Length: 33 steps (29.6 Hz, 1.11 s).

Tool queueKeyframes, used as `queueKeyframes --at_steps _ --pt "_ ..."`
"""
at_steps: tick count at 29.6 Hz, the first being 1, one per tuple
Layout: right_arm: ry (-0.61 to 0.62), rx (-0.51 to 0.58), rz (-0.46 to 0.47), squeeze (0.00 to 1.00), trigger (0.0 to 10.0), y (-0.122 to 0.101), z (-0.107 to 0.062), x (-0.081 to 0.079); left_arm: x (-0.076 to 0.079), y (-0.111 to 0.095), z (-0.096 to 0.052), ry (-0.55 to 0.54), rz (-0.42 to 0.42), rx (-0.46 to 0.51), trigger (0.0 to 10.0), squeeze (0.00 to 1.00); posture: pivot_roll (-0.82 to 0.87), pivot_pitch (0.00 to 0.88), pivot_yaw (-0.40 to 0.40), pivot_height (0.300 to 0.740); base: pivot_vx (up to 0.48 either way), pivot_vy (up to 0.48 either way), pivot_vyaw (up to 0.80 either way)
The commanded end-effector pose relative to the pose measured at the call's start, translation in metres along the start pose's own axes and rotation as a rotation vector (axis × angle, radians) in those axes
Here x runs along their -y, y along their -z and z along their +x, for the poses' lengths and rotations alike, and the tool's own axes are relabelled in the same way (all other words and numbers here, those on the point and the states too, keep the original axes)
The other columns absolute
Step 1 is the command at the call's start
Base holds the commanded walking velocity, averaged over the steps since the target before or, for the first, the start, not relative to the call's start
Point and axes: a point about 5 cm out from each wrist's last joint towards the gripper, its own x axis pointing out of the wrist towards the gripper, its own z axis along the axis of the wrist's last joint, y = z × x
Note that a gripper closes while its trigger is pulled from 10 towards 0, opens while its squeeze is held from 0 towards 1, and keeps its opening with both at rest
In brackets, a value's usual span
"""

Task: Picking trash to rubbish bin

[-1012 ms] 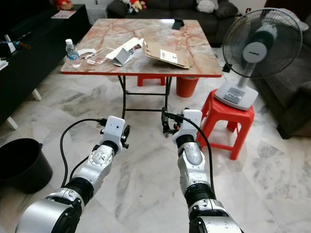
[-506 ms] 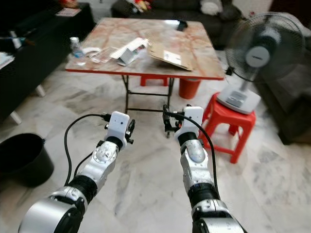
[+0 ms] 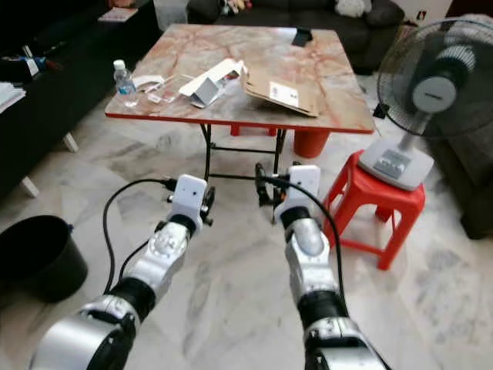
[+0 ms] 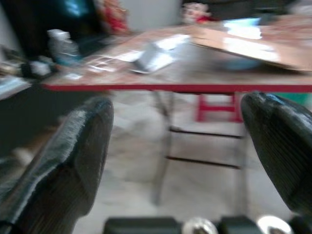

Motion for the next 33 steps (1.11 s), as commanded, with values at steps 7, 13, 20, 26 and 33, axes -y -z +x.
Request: queueKeyframes --at_steps 7,13,20,26,33 --pt "0.003 0.004 -0.01 0.0 10.0 -0.0043 0.0002 0.0044 0.005 -0.0058 0.0025 0.0 0.0 0.011 10.0 0.0 -0.16 0.015 -0.015 0.74 0.367 0.0 0.62" --pt "0.02 0.003 0.034 0.0 10.0 -0.0051 0.0013 0.0053 0.0045 -0.0072 0.003 -0.001 0.004 0.016 10.0 0.0 -0.16 0.015 -0.016 0.74 0.367 0.0 0.0" --pt "0.019 0.009 0.037 0.0 10.0 -0.0068 0.0021 0.0053 0.0063 -0.0097 0.0037 0.023 0.021 0.029 10.0 0.0 -0.15 0.014 -0.014 0.74 0.368 0.0 -0.54" --pt "0.013 0.014 0.043 0.0 10.0 -0.007 0.0015 0.0027 0.0087 -0.0116 0.0038 0.03 0.023 0.039 10.0 0.0 -0.15 0.016 -0.013 0.74 0.364 0.0 0.0" --pt "0.017 0.012 0.057 0.0 10.0 -0.0065 0.0014 0.0034 0.0087 -0.013 0.0041 0.033 0.035 0.046 10.0 0.0 -0.15 0.016 -0.013 0.74 0.368 0.0 0.0"
